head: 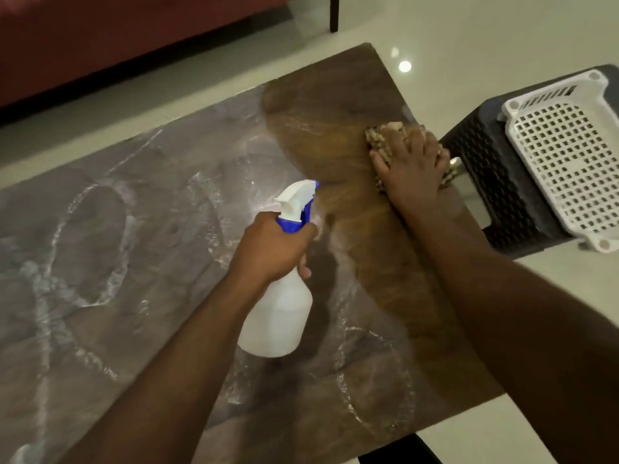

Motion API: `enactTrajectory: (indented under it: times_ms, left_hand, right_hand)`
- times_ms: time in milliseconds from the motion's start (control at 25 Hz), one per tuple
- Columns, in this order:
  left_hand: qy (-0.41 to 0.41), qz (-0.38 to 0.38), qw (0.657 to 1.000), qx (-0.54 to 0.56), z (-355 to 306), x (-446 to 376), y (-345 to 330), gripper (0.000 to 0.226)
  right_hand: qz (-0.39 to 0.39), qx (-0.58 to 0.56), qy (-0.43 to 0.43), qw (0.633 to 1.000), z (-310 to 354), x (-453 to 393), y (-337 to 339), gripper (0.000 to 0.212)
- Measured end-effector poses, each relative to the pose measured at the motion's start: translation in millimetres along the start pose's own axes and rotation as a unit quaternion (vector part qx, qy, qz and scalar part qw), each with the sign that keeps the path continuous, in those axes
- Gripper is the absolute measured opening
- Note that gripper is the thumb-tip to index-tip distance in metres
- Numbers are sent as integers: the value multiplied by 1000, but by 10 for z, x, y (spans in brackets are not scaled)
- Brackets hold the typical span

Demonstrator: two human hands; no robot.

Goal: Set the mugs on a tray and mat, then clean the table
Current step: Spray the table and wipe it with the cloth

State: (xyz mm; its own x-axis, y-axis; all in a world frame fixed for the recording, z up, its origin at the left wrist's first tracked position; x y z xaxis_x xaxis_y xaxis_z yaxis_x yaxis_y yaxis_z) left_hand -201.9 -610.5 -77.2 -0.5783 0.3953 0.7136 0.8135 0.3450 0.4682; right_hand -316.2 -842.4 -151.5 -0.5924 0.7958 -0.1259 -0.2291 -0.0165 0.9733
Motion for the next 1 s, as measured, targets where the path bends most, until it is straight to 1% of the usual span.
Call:
enactTrajectory:
  times_ms: [40, 80, 120, 160, 200, 240, 280, 320, 360, 400, 440, 480, 520, 560, 600, 640, 680, 720, 760, 800, 840, 880, 920, 1000]
  left_hand:
    - [5, -4, 1000, 2, 68, -6, 57, 16]
    - [13, -6, 1000, 7, 135, 7, 120, 18]
    - [23, -9, 1000, 17, 219, 9, 214, 19]
    - [30, -15, 999, 29, 282, 3, 287, 21]
    - [35, -30, 998, 45, 345, -9, 394, 22]
    - [36, -58, 996, 62, 419, -27, 543, 22]
    - [37, -92, 992, 79, 496, -60, 703, 22]
    - [40, -117, 988, 96, 564, -99, 851, 22]
    - [48, -127, 985, 111, 637, -140, 970, 22]
    - [57, -125, 983, 123, 701, -167, 1056, 21]
    - [60, -118, 983, 130, 744, -178, 1119, 20]
    - [56, -110, 984, 131, 756, -178, 1165, 18]
    - [48, -107, 985, 125, 747, -175, 1193, 17]
    - [42, -106, 986, 121, 733, -171, 1217, 17]
    - [39, -102, 986, 122, 737, -188, 1266, 17]
    - [40, -93, 987, 126, 738, -208, 1310, 18]
    - [43, -79, 987, 129, 744, -246, 1363, 18]
    - [46, -65, 989, 128, 732, -288, 1410, 18]
    - [43, -56, 990, 120, 701, -326, 1443, 19]
    - [35, -51, 992, 111, 670, -381, 1479, 19]
    - [24, -51, 993, 105, 622, -436, 1505, 18]
    - [13, -56, 993, 105, 577, -493, 1529, 17]
    - [9, -57, 993, 107, 546, -553, 1549, 16]
    - [11, -29, 994, 106, 448, -656, 1573, 21]
  right_hand:
    - [6, -6, 5, 1000, 182, -63, -42, 51]
    - [-8, -12, 40, 999, 371, -28, -80, 52]
    - [-15, -15, 117, 993, 586, 102, -110, 52]
    - [-5, -20, 210, 977, 734, 335, -108, 52]
    - [14, -24, 294, 955, 795, 566, -137, 51]
    - [38, -22, 356, 934, 819, 689, -118, 49]
    - [47, -26, 366, 929, 830, 697, -96, 48]
    - [44, -25, 315, 948, 852, 647, -74, 46]
    - [34, -27, 231, 972, 919, 632, -87, 46]
    - [15, -29, 165, 986, 1073, 699, -124, 46]
    - [5, -36, 152, 988, 1314, 835, -163, 47]
    - [5, -46, 196, 979, 1587, 1026, -189, 48]
    - [11, -59, 284, 957, 1797, 1259, -205, 48]
    - [32, -62, 369, 927, 1852, 1479, -219, 47]
    - [53, -49, 432, 899, 1794, 1539, -212, 45]
    - [66, -30, 443, 894, 1656, 1442, -207, 44]
    - [64, -2, 402, 914, 1543, 1253, -219, 45]
    - [55, 24, 315, 947, 1441, 999, -238, 47]
    - [32, 31, 201, 979, 1387, 731, -252, 49]
    - [20, 27, 118, 992, 1485, 520, -289, 49]
    - [8, 11, 86, 996, 1692, 411, -325, 49]
    - [-3, -14, 104, 994, 1948, 409, -360, 50]
    - [7, -34, 164, 986, 2169, 514, -416, 52]
    - [53, -34, 321, 945, 2267, 922, -437, 52]
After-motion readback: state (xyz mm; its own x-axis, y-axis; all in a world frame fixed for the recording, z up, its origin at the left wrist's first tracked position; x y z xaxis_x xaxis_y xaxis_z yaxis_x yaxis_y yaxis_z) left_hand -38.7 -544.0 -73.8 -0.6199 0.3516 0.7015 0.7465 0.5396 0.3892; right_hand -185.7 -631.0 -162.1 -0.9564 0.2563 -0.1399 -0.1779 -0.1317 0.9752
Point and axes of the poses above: each hand's wrist, its own x-axis away from the middle knuckle, its own y-axis out of the back of the hand, z = x × y, the point moved 5 cm from there along -x, towards the middle knuckle, and after that the axes turned 10 degrees about y, right-handed, at the moved point
